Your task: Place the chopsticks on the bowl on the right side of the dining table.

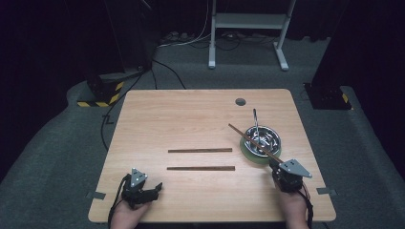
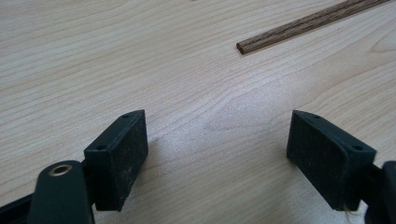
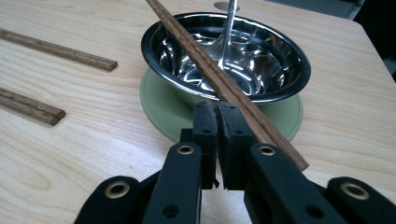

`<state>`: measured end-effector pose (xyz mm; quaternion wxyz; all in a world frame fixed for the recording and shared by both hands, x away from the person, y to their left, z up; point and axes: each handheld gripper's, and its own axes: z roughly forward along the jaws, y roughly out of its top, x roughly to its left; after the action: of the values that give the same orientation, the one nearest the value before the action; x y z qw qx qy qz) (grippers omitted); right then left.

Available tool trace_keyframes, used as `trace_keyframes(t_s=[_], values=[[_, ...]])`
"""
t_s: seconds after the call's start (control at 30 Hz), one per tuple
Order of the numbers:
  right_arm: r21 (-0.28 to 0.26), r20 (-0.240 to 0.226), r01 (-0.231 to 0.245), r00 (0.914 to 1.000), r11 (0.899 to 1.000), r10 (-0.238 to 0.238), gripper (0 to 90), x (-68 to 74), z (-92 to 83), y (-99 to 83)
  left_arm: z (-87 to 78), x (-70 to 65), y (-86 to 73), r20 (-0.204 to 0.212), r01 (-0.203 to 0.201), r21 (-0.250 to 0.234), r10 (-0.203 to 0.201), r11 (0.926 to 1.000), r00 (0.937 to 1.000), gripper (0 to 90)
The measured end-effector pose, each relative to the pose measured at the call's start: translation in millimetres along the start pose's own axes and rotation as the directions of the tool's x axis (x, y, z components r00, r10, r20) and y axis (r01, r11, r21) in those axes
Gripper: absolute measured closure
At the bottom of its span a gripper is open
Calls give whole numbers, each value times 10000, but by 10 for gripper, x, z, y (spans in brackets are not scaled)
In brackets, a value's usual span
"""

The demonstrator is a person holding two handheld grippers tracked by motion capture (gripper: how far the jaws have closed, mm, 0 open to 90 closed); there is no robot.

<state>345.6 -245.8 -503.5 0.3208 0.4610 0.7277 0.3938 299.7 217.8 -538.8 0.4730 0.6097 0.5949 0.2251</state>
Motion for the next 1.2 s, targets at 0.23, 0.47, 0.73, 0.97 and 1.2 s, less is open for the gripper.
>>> trace_keyframes(t_s=[0.23,0.47,0.73,0.97,1.2], values=[[-52,195,-303,9993,9995,304,856,-62,18,-6,-17,-2,-5,-157,33,-157,-36,9999,9999,248],[-188,251,-202,9995,9996,206,856,-123,13,7,40,-208,122,303,-199,-94,202,9998,9993,495],[-255,13,-568,9984,9981,568,855,-255,36,22,303,-610,362,628,119,-1172,-45,9930,9980,520],[-1,-142,-537,9985,9986,537,853,-305,93,62,618,-845,455,463,458,-1251,-402,9911,9981,549],[355,-10,-201,9998,9992,202,851,-394,168,108,911,-1087,532,344,521,-1454,-476,9880,9983,545]])
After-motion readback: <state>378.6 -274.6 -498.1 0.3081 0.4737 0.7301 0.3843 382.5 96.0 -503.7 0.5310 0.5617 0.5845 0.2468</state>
